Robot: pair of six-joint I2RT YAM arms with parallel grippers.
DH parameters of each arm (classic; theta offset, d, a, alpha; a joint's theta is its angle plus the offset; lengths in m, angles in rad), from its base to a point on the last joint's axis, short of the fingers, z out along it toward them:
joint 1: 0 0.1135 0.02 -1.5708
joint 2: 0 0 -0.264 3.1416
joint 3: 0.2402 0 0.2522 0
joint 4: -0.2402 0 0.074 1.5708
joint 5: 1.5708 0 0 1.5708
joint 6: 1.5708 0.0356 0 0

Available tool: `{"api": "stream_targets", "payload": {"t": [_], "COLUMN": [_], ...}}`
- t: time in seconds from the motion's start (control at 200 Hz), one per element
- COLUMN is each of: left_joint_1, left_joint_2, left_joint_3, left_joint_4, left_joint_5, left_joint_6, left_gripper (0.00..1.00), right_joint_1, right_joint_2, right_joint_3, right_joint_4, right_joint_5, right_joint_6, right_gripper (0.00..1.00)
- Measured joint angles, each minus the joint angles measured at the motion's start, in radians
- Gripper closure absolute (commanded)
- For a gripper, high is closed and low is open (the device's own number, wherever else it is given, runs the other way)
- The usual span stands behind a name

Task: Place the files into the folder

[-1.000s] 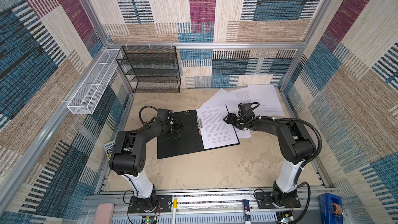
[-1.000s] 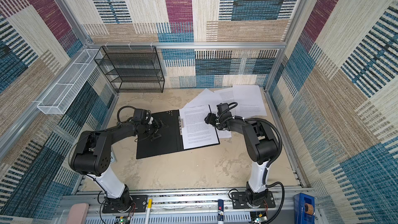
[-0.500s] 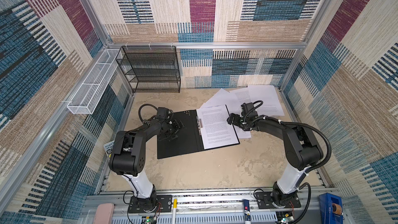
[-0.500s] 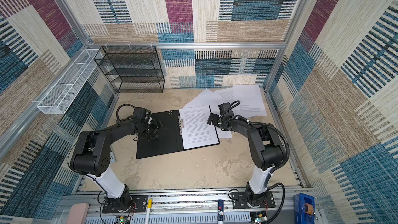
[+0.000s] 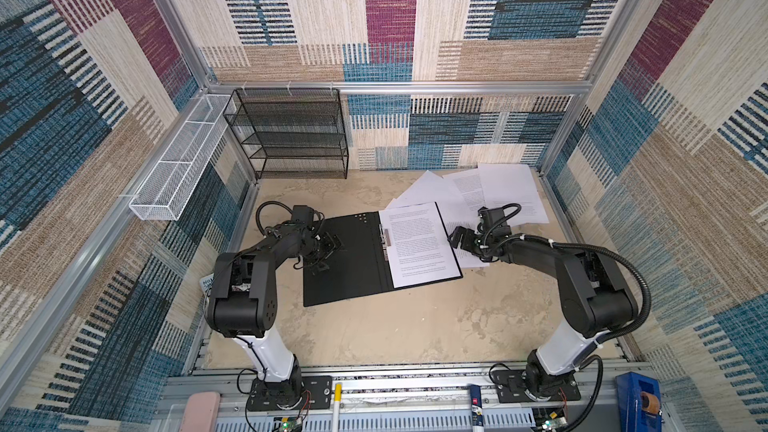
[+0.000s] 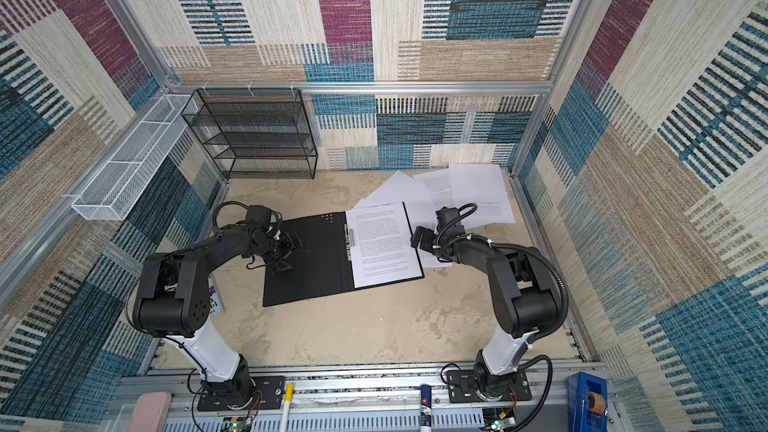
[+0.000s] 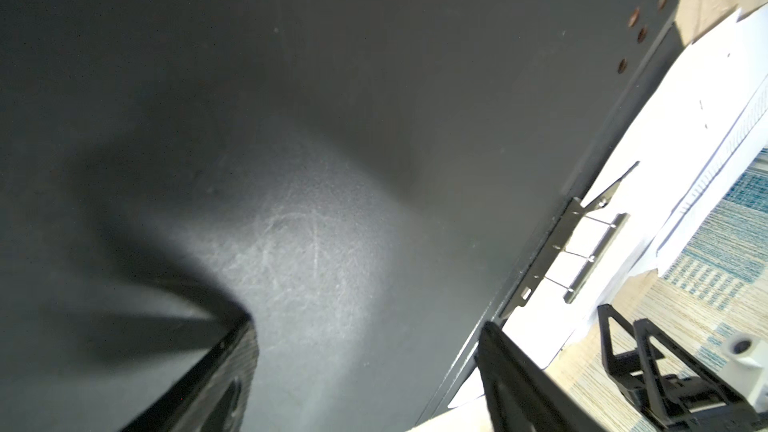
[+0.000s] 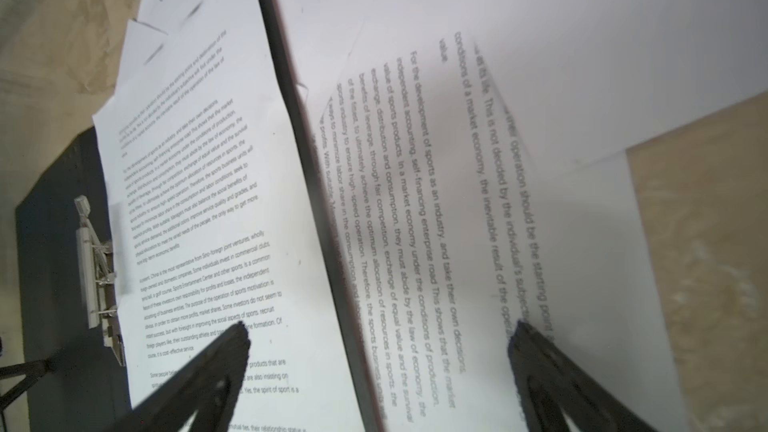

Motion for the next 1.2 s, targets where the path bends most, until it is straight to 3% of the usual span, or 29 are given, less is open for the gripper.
{"api": "stream_targets", "payload": {"t": [0.381,0.611,0.756,0.927,1.202], "left_joint_1": [0.018,-0.032,-0.108,-0.266,-0.457], "left_joint_2": [-0.032,-0.127,-0.219,-0.311,-0.332], "left_joint_3": [0.041,0.055,0.050,0.044,0.038], "left_joint_4": [-0.076,-0.084,-0.093,-0.116,-0.127], "left_joint_5": [-0.007,0.053,0.083,0.100,0.100], "left_joint_6": [0.006,0.055,0.083,0.105,0.105], "left_gripper": [0.16,0.16,0.16,0.16,0.16], "right_joint_1": [-0.201,-0.227,-0.228,-0.226,-0.224], "right_joint_2": [-0.318,-0.510,-0.471,-0.364,-0.264], "right_joint_3": [-0.288,-0.272,-0.219,-0.165,-0.143], "right_joint_4": [-0.045,-0.204,-0.211,-0.219,-0.215], "right_joint_5": [-0.130,-0.134,-0.127,-0.108,-0.074], "right_joint_6": [0.057,0.079,0.072,0.035,-0.004], "right_gripper": [0.01,0.01,0.02,0.01,0.01]}}
